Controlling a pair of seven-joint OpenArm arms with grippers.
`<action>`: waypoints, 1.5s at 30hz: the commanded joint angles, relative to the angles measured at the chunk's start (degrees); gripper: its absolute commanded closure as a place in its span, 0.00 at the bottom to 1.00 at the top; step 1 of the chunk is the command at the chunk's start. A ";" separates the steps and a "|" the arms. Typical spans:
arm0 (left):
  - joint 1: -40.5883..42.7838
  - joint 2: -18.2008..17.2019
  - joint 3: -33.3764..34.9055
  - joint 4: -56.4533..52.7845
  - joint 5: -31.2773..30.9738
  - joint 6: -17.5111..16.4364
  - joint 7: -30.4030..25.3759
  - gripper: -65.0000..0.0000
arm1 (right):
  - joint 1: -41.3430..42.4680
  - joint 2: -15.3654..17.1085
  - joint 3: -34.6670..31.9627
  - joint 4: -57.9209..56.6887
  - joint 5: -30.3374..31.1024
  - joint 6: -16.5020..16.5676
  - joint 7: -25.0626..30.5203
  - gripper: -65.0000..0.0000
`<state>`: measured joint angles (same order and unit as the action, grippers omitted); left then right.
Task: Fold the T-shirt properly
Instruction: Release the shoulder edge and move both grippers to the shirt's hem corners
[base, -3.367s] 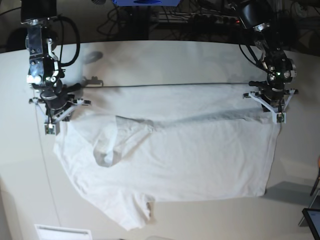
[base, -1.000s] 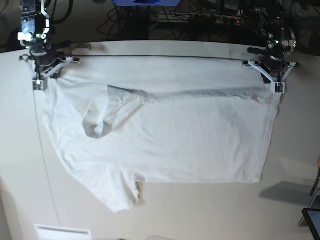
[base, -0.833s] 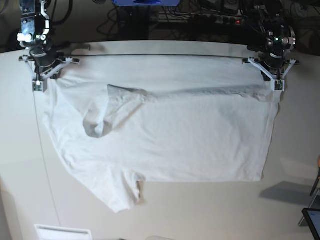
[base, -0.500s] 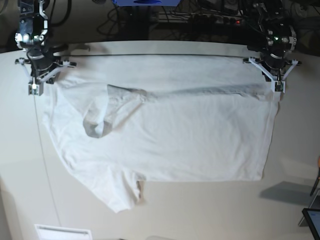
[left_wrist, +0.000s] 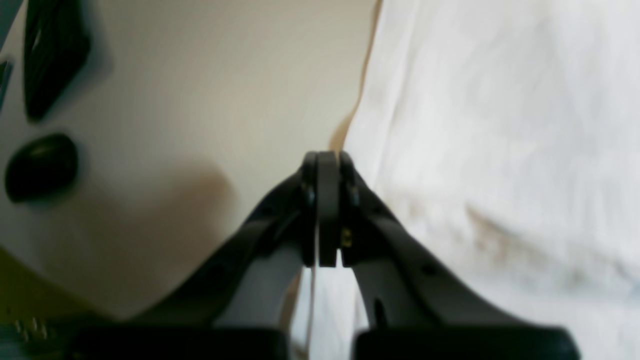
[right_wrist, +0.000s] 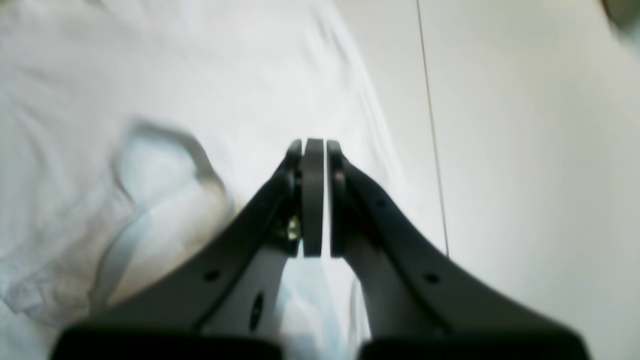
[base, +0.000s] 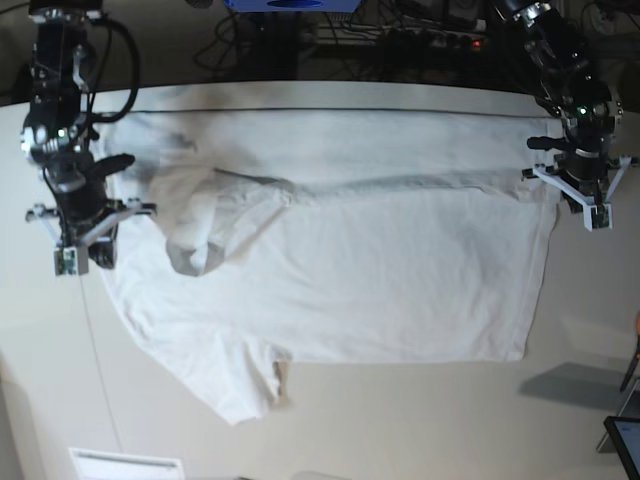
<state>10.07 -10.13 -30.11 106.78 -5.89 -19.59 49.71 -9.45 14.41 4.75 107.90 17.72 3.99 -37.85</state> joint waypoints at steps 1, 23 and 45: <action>-2.20 -1.43 -0.27 -0.63 0.40 0.65 -1.32 1.00 | 3.34 -0.48 0.39 -2.01 -0.35 0.63 1.05 0.96; -15.74 -6.79 -0.27 -17.60 0.48 0.65 -1.85 1.00 | 43.96 0.31 0.92 -58.36 -0.35 15.31 1.41 0.48; -15.74 -6.88 -0.27 -17.68 0.48 0.65 -1.85 1.00 | 45.19 -1.71 12.52 -74.45 -0.53 25.59 5.19 0.15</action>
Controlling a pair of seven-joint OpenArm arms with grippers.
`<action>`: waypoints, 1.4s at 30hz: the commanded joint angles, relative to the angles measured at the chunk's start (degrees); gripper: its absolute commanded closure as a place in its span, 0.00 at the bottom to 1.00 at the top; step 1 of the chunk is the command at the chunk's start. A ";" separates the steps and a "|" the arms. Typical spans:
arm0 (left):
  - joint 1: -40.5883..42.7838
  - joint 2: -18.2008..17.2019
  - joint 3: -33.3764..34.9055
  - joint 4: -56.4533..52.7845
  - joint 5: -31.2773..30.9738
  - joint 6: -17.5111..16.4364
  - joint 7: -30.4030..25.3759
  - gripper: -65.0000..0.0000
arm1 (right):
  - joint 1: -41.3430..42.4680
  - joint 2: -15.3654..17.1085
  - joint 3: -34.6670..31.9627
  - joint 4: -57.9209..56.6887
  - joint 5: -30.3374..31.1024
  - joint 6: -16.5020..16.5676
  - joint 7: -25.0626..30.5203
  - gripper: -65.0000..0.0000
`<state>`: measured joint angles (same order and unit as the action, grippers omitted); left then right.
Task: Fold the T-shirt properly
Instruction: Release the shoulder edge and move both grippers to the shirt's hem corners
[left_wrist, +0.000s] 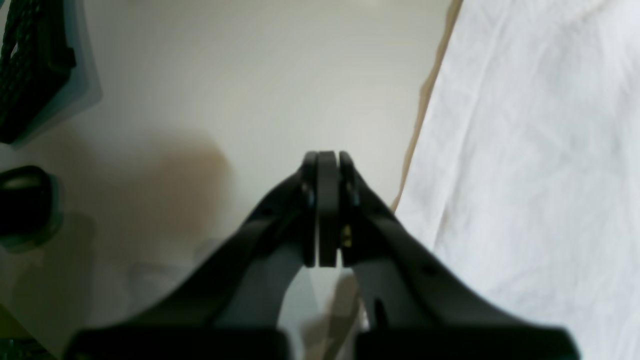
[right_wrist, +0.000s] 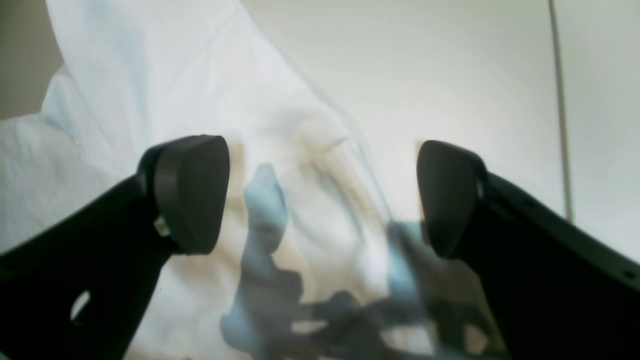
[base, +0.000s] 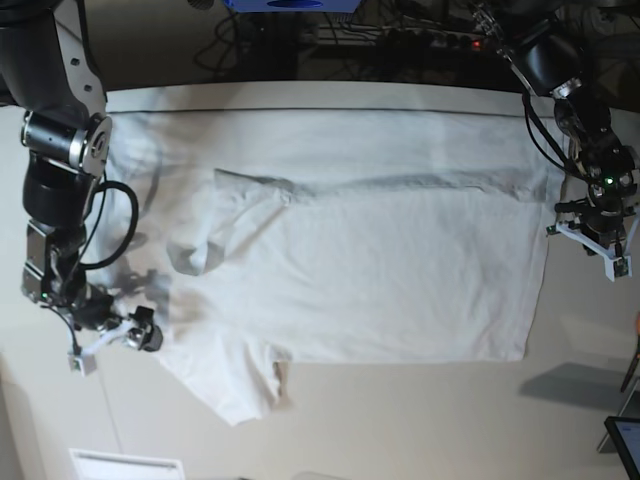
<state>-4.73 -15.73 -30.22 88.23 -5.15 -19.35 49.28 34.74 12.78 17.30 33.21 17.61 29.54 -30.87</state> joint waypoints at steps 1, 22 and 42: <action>-0.94 -1.28 -0.16 0.87 -0.26 0.41 -1.41 1.00 | 0.99 -0.16 -0.11 0.24 -0.42 0.04 -1.87 0.19; -16.85 -4.80 4.50 -19.08 -0.87 0.41 -1.41 0.43 | -0.15 -1.21 -5.04 0.41 -0.42 -0.31 -2.05 0.99; -46.48 -8.76 5.73 -71.57 -0.17 1.29 -27.17 0.09 | -2.17 -0.69 -5.21 2.00 -0.42 0.13 -1.96 0.99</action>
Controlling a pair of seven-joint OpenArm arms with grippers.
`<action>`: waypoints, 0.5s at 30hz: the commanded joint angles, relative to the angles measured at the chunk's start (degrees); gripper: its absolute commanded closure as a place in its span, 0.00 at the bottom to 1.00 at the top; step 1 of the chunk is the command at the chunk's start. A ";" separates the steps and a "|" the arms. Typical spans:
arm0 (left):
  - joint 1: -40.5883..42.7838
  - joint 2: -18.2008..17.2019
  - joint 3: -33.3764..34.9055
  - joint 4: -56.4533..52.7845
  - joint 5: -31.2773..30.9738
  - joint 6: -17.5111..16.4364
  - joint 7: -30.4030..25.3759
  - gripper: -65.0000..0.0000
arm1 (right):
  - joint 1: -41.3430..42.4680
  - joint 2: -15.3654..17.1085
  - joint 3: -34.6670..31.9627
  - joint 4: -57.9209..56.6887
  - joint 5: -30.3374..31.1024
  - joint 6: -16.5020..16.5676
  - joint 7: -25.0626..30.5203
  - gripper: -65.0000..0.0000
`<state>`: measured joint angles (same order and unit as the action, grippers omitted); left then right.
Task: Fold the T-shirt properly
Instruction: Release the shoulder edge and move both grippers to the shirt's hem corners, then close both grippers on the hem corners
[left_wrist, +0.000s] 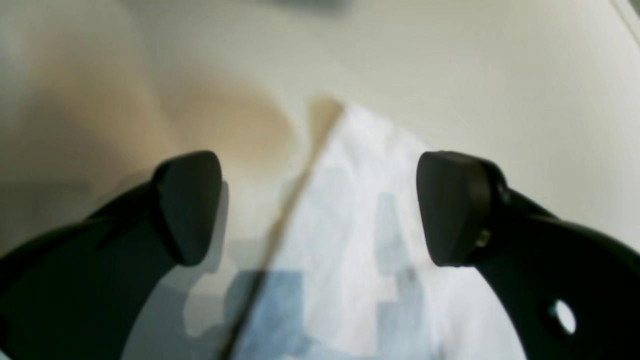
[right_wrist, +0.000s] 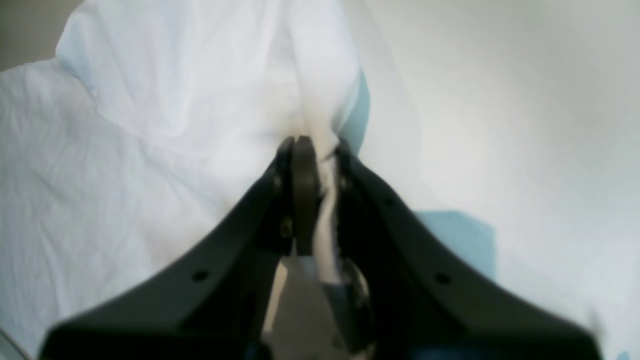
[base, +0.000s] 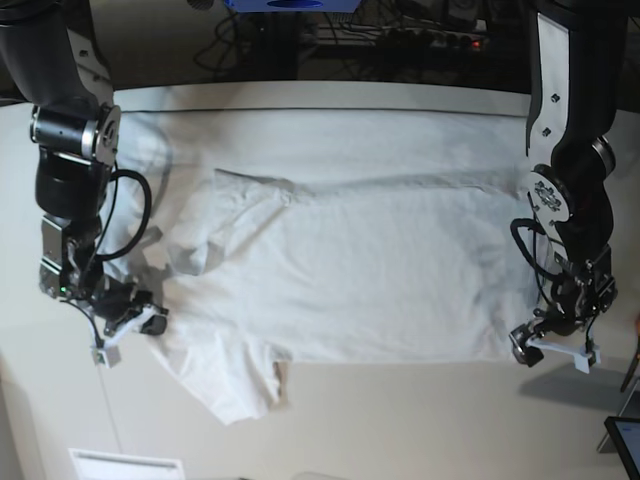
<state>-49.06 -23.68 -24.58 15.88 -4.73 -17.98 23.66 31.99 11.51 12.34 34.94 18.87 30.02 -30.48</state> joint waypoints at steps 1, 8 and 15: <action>-2.15 -1.24 0.09 0.52 -0.59 0.70 -1.81 0.09 | 0.23 0.93 -0.25 1.33 -1.69 -0.35 -2.44 0.99; -1.18 -1.15 11.44 0.08 -1.11 1.41 -1.90 0.09 | -0.91 1.11 -0.25 4.40 -1.69 -0.35 -2.71 0.99; -0.39 0.17 12.75 -0.98 -1.29 1.41 -1.99 0.09 | -1.00 1.11 -0.25 4.40 -1.69 -0.35 -2.71 0.99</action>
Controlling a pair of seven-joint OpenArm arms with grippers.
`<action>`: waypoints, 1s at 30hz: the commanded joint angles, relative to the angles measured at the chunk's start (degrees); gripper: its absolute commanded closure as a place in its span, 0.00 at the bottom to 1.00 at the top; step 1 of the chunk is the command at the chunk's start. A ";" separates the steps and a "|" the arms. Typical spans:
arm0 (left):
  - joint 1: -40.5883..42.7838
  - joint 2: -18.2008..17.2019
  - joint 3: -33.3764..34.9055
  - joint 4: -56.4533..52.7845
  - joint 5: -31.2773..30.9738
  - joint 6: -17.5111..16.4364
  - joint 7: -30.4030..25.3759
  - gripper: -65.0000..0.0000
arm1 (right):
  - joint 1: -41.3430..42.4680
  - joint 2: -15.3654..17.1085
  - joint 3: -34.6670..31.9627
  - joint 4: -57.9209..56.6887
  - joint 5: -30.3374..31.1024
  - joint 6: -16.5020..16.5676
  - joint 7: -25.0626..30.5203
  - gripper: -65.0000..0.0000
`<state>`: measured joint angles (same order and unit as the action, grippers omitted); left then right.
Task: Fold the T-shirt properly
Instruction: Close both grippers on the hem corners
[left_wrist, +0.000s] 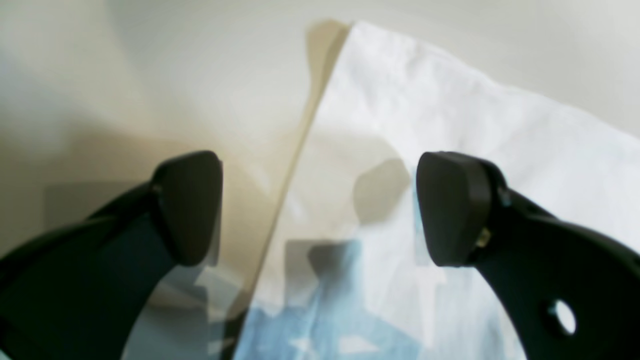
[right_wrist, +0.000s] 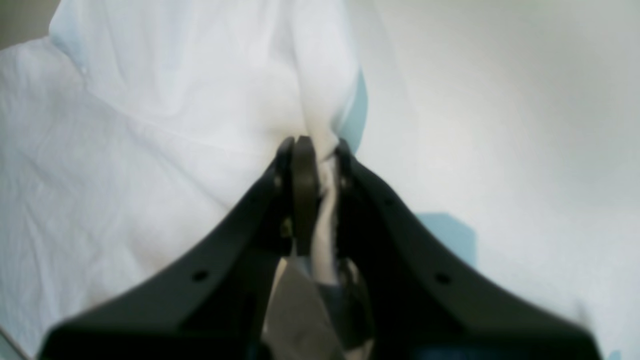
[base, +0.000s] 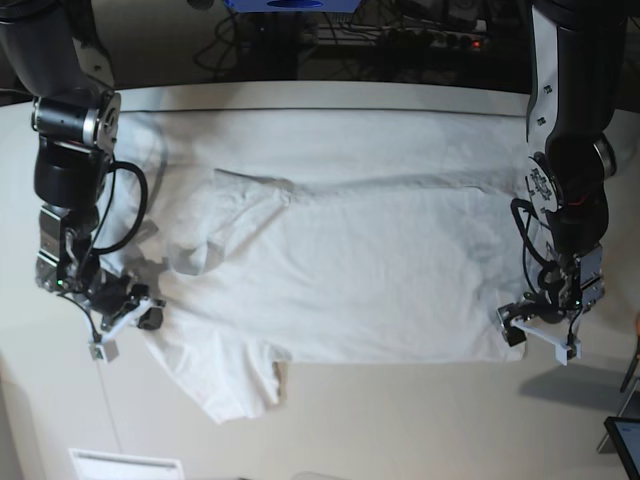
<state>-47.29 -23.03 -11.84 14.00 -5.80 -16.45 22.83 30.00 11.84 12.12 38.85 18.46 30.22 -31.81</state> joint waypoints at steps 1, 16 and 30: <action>-2.16 -0.31 0.01 0.90 -0.22 -0.12 -1.25 0.09 | 0.99 0.78 -0.03 0.49 -1.27 -0.55 -1.37 0.99; -2.16 3.20 0.01 1.17 -0.22 -0.12 -1.25 0.39 | 0.99 0.78 -0.03 0.49 -1.27 -0.55 -1.37 0.99; -1.72 0.13 0.63 3.10 0.40 -0.39 -0.81 1.00 | 1.17 0.69 0.23 0.58 -1.27 -0.55 1.88 0.99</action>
<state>-46.74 -21.50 -11.31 15.38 -5.37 -17.28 23.66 29.95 11.81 12.14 38.85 17.76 30.22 -30.11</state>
